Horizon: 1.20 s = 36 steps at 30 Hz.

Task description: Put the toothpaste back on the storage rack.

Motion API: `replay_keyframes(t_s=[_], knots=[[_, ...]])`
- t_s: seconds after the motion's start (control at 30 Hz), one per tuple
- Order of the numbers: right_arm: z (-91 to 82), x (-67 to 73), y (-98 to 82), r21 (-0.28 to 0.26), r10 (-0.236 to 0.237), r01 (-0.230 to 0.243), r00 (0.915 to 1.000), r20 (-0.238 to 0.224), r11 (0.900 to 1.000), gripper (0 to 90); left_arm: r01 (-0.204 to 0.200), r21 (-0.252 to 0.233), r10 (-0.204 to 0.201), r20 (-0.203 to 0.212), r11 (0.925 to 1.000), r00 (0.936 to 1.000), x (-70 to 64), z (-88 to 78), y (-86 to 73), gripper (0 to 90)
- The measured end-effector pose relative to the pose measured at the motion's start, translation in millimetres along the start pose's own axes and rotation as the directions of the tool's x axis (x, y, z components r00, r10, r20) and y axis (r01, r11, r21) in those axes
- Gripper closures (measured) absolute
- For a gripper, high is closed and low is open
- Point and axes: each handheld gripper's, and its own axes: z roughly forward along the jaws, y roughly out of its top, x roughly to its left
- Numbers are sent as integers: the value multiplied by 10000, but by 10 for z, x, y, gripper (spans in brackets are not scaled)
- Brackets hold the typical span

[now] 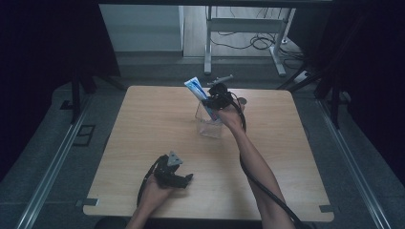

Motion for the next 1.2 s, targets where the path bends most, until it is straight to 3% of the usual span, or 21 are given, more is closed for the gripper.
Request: replay_keyframes(t_s=[0.63,0.8,1.2], knots=[[-39,-55,-193,6,112,-112,9986,-521,9999,726,22,-5,-22,-2,10000,10000,-2,0,0,134],[-81,-74,-203,323,143,-116,9963,-851,9994,723,22,-7,-22,-1,10000,10000,-2,1,0,134],[-132,-96,-235,677,2,77,9934,-1151,9977,706,24,-9,-24,-2,10000,10000,-2,1,0,134]])
